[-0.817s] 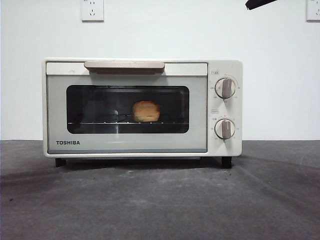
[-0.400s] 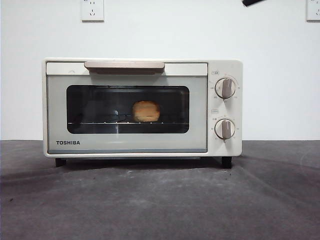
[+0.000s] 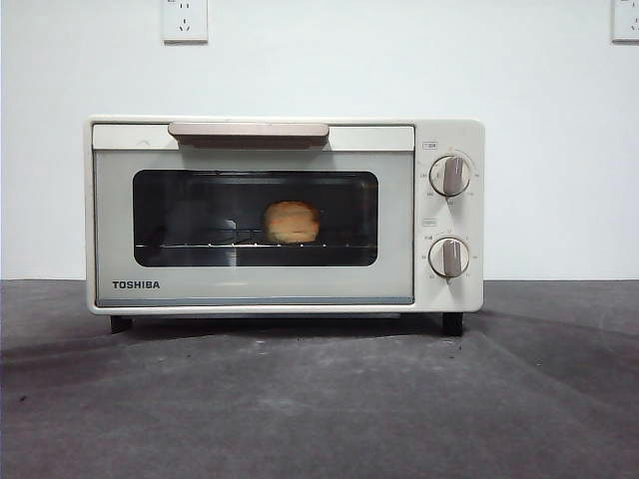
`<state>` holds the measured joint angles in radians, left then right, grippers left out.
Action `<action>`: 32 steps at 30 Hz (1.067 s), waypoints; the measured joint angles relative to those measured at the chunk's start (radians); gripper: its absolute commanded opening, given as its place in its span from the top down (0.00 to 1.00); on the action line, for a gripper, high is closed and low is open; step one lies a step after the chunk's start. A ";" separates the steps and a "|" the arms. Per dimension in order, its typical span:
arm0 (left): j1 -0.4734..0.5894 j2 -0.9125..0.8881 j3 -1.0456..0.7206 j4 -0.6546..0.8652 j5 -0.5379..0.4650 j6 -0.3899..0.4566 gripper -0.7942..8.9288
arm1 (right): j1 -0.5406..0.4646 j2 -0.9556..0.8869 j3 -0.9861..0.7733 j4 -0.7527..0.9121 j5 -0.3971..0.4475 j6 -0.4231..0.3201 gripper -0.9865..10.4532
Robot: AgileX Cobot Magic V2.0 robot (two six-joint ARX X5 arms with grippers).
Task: The left arm flap open the oven, the right arm pick bread and place it into oven, the left arm flap close the oven
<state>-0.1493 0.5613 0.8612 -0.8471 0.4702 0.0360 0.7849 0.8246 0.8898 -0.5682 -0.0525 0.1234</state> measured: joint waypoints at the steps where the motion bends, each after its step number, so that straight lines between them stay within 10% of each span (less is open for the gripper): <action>1: 0.000 0.000 0.000 0.000 0.000 0.000 0.90 | 0.000 0.000 0.000 0.000 0.000 0.000 0.90; 19: 0.008 -0.042 -0.001 0.036 -0.026 0.029 0.90 | 0.000 0.000 0.000 0.000 0.000 0.000 0.90; 32: 0.137 -0.339 -0.366 0.690 -0.356 0.051 0.90 | 0.000 0.000 0.000 0.000 0.000 0.000 0.90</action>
<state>-0.0120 0.2222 0.4953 -0.1570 0.1143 0.0875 0.7849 0.8246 0.8898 -0.5682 -0.0525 0.1234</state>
